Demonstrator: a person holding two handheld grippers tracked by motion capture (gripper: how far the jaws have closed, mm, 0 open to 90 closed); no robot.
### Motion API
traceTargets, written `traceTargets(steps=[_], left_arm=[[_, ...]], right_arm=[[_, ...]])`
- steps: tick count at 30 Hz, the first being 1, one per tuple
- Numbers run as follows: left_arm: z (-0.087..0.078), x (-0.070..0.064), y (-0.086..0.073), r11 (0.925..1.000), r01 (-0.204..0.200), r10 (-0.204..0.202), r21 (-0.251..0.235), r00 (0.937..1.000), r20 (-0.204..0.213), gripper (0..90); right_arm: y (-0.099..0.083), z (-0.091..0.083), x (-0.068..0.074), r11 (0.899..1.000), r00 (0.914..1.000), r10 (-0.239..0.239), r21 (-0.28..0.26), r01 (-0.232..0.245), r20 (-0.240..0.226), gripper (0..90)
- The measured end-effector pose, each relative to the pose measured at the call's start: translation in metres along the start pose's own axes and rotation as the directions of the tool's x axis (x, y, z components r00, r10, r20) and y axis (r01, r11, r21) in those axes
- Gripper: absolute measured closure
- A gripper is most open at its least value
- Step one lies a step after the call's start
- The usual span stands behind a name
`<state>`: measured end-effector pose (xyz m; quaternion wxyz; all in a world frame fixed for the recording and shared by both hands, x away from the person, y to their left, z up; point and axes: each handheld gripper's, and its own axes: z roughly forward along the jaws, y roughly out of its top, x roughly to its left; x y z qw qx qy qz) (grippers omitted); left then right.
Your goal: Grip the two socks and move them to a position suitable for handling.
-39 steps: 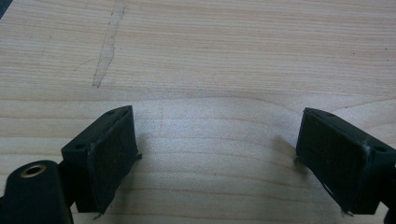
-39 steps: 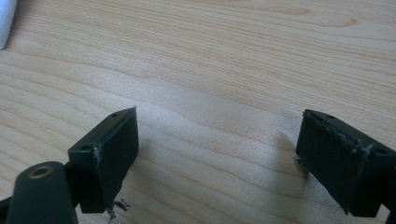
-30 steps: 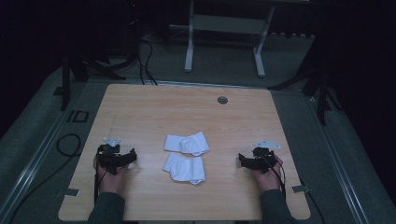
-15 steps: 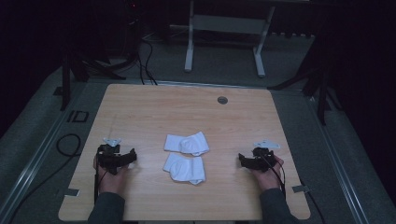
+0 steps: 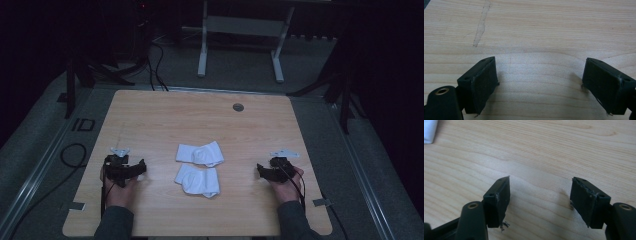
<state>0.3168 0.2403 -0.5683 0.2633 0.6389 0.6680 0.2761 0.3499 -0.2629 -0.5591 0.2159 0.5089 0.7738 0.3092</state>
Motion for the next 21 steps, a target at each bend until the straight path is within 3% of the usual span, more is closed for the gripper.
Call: traceTargets(steps=[10,21], left_arm=[[0.000,0.000,0.000,1.0000,-0.001,0.001,0.001,1.0000,0.000,12.5],[0.000,0.000,0.000,1.0000,-0.001,0.001,0.000,1.0000,0.000,12.5]], right_arm=[[0.002,-0.012,0.009,0.998,0.9978,-0.064,0.016,0.065,-0.018,46.0],[0.000,-0.020,0.028,0.988,0.9874,-0.147,0.033,0.149,-0.058,46.7]])
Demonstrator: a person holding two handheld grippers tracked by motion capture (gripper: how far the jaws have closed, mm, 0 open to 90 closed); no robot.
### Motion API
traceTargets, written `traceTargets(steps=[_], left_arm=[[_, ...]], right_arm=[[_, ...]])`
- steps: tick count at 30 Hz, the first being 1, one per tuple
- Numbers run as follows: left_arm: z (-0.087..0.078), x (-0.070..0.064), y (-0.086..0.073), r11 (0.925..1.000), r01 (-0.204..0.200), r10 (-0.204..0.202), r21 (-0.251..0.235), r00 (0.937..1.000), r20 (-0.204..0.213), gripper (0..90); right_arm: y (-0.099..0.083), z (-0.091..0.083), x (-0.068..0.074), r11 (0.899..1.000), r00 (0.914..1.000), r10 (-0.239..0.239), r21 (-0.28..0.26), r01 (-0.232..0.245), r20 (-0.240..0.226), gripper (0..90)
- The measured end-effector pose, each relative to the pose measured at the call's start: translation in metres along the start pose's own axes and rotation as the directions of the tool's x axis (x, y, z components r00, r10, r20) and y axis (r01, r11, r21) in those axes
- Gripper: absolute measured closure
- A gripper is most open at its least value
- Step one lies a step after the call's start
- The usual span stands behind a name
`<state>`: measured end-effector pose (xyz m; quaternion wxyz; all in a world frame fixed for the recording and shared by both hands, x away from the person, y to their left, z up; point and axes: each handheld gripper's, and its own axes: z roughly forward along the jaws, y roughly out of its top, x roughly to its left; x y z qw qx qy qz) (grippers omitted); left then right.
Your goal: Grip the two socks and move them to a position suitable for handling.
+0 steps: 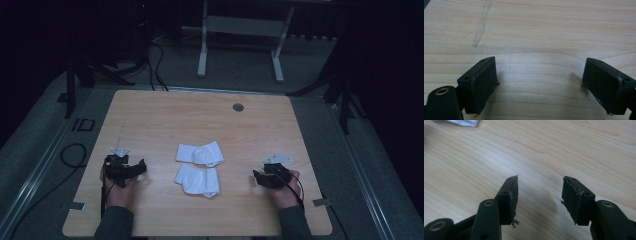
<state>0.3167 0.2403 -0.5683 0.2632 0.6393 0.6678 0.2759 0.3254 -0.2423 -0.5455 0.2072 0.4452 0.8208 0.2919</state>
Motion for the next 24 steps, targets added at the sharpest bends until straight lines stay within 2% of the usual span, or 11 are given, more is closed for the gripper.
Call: traceTargets(steps=[17,24], left_arm=[[0.000,0.000,0.000,1.0000,0.001,-0.001,-0.001,1.0000,0.000,12.5],[0.000,0.000,0.000,1.0000,0.000,0.000,0.001,1.0000,0.000,12.5]], right_arm=[[0.010,-0.005,0.031,0.995,0.9936,-0.098,0.004,0.098,-0.056,47.1],[0.016,-0.005,0.048,0.989,0.9845,-0.148,0.001,0.148,-0.095,49.1]])
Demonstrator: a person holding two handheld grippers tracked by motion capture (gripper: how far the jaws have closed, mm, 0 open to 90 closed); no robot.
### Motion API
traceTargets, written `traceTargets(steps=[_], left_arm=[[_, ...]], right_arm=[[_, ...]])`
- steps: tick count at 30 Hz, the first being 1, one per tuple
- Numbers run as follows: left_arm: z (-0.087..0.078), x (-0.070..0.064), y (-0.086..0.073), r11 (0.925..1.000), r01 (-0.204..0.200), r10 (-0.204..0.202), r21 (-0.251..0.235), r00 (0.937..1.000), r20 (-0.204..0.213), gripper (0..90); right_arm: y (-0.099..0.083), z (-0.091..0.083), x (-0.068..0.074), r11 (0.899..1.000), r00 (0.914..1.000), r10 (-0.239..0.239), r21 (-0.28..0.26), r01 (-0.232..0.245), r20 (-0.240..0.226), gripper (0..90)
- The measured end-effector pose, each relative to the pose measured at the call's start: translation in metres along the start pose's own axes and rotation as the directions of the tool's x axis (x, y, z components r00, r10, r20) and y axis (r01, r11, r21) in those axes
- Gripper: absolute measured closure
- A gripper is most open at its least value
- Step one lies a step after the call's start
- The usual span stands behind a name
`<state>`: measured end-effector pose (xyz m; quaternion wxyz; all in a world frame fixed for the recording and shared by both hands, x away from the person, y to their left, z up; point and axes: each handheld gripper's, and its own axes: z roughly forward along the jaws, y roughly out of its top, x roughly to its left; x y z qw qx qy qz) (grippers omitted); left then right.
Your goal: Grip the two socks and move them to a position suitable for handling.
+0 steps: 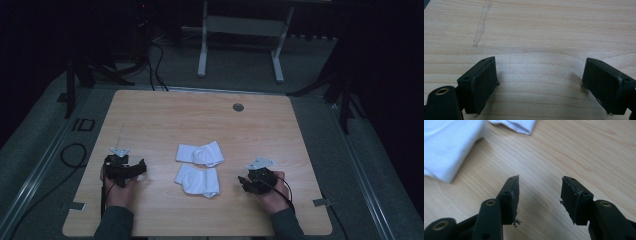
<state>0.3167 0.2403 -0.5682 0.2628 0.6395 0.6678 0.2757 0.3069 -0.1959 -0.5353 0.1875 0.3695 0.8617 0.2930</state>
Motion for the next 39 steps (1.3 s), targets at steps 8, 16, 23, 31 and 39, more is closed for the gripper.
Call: traceTargets(steps=[8,16,23,31,39], left_arm=[[0.000,0.000,0.000,1.0000,0.000,0.000,0.000,1.0000,0.000,12.5],[0.000,0.000,0.000,1.0000,0.000,0.000,0.000,1.0000,0.000,12.5],[0.000,0.000,0.000,1.0000,0.000,0.000,0.000,1.0000,0.000,12.5],[0.000,0.000,0.000,1.0000,-0.001,0.001,-0.001,1.0000,0.004,12.5],[0.000,0.000,0.000,1.0000,-0.002,0.002,-0.001,1.0000,0.005,12.5]], right_arm=[[0.008,0.003,0.013,1.000,0.9984,-0.028,-0.004,0.028,-0.048,53.4],[0.016,0.006,0.031,0.998,0.9923,-0.065,-0.006,0.065,-0.105,59.9],[0.025,0.009,0.048,0.994,0.9811,-0.108,-0.023,0.106,-0.160,75.2],[0.034,0.014,0.071,0.986,0.9618,-0.168,-0.036,0.164,-0.216,85.5],[0.032,0.022,0.084,0.980,0.9489,-0.194,-0.006,0.199,-0.249,85.8]])
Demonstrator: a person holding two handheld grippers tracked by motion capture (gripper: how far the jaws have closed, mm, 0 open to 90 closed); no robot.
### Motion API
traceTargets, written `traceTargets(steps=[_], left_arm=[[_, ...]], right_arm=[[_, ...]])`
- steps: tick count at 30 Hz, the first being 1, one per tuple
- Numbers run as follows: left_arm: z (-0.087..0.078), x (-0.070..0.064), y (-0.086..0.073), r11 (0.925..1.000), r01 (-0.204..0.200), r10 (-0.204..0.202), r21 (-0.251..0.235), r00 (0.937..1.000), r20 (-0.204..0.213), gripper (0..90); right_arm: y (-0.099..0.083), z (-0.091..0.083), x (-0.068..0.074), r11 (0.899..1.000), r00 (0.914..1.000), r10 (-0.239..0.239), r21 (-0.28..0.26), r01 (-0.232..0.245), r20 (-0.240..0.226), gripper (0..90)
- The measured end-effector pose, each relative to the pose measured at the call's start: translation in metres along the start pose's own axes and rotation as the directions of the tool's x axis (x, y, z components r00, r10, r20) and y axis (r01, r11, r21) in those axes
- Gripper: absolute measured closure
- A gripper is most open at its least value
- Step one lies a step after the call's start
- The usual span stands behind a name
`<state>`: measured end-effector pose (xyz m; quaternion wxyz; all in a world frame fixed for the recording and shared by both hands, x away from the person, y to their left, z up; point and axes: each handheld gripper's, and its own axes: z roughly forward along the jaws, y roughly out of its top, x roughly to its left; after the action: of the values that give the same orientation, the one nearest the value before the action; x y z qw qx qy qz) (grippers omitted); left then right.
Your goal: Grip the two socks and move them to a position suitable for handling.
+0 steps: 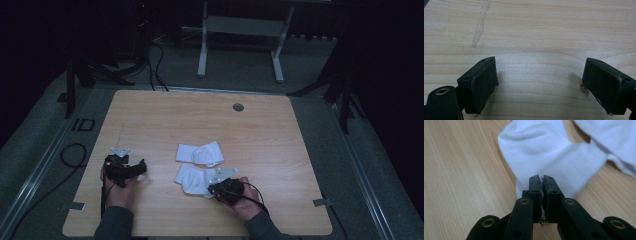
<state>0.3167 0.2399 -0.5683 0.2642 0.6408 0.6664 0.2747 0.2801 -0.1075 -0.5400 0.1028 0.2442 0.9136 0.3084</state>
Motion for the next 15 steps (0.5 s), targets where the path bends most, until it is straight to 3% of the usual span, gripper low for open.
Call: traceTargets(steps=[15], left_arm=[[0.000,0.000,0.000,1.0000,0.000,0.000,-0.001,1.0000,0.000,12.5]], right_arm=[[-0.012,-0.006,-0.020,0.999,1.0000,0.004,0.050,-0.004,0.002,84.8]])
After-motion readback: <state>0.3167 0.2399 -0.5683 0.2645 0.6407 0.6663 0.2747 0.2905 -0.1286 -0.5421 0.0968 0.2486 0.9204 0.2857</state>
